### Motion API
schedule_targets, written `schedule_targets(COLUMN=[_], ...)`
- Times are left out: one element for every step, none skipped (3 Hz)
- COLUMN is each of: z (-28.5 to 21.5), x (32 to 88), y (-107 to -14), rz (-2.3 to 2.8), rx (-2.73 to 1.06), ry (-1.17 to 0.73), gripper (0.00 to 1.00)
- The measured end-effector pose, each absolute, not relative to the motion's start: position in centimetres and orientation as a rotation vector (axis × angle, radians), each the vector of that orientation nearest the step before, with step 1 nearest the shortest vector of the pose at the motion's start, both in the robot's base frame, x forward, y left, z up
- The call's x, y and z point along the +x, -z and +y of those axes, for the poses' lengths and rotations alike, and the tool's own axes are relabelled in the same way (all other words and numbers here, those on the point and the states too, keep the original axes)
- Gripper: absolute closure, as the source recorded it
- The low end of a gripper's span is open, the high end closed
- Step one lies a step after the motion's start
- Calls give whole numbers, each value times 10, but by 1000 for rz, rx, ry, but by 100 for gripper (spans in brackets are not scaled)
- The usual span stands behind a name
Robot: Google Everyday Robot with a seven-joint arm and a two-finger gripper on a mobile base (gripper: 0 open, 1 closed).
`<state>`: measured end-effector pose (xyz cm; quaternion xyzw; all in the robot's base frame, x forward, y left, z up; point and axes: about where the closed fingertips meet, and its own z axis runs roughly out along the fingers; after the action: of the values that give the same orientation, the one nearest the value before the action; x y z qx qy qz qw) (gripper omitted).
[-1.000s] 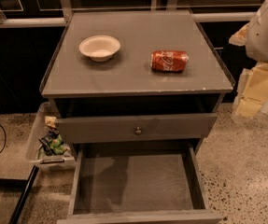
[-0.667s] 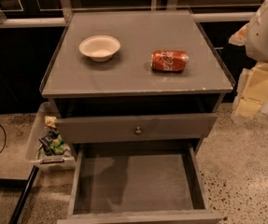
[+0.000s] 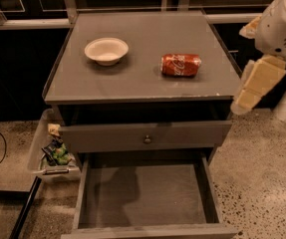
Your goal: Place coke can into middle drawer
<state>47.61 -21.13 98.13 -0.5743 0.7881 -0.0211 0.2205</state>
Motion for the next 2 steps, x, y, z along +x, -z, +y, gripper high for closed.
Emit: schedule_targets(z=[-202,-194], x=[510,538], y=[-974,-961], rz=[2071,1945], rx=[-1531,-1521], ry=[-18,-79], gripper=[0,0])
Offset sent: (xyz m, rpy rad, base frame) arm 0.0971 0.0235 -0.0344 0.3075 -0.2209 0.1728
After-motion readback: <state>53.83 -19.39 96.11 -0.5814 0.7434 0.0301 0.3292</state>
